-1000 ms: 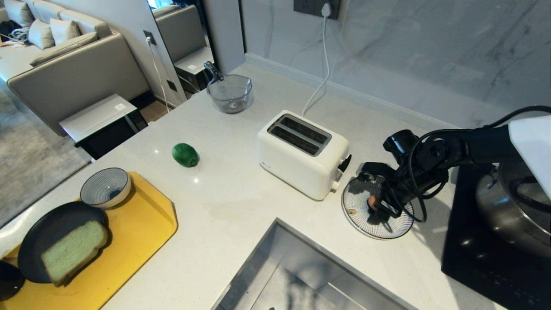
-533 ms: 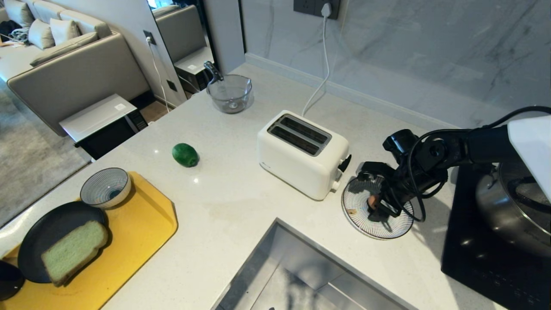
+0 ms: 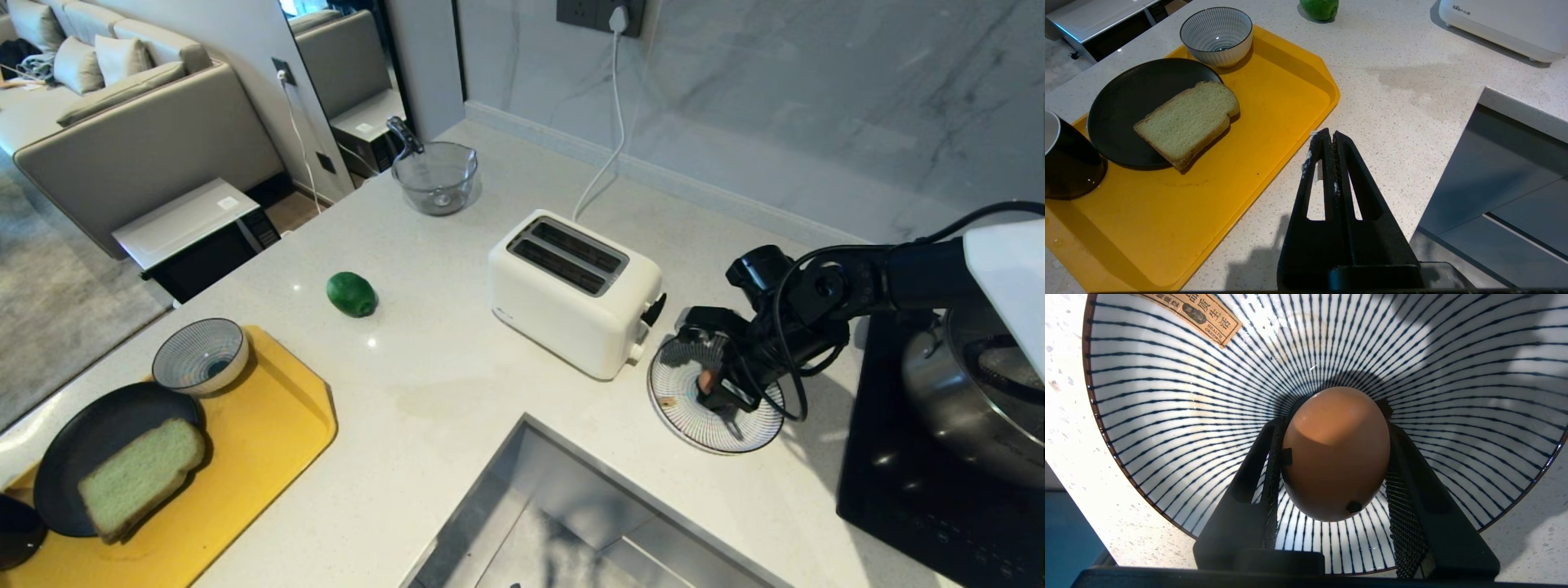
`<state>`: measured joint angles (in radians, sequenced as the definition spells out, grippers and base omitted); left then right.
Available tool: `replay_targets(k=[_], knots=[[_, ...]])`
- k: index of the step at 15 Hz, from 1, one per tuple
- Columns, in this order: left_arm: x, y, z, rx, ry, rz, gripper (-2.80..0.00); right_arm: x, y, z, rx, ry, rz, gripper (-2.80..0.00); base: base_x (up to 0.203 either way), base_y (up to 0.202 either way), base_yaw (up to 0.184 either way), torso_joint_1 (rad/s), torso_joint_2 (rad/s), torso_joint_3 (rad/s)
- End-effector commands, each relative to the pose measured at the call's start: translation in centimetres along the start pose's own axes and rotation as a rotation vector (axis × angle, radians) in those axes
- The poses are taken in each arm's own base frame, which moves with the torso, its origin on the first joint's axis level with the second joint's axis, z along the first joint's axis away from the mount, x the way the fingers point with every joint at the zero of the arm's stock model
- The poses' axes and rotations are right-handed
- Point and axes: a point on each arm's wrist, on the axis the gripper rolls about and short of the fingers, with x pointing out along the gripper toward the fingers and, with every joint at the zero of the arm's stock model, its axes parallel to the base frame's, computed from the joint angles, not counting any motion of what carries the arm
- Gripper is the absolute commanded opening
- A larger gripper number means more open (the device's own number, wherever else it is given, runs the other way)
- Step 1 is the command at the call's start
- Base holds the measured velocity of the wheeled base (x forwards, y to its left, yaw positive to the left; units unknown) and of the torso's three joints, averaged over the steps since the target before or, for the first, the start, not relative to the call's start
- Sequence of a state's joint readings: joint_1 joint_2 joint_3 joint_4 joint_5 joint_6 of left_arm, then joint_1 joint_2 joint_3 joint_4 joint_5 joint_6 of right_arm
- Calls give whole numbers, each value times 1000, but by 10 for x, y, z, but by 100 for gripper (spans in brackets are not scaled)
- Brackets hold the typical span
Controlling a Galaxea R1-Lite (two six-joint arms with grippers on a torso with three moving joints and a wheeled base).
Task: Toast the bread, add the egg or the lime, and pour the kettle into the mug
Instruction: Pick up the egg
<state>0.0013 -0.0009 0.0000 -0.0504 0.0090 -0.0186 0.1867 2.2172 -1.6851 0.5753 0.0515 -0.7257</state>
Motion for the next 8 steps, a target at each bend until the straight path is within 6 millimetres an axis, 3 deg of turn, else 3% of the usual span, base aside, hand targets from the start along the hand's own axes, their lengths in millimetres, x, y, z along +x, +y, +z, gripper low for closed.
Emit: replay_targets(k=[1,8], knots=[[1,0,-5,-1,14,1,-280,2,1,-1,-4,6,7,-280,0,0,0,0,0,0],[1,0,-5,-1,13,1,-280,-15,0,1,0,-19,-15,-280,0,0,0,0,0,0]])
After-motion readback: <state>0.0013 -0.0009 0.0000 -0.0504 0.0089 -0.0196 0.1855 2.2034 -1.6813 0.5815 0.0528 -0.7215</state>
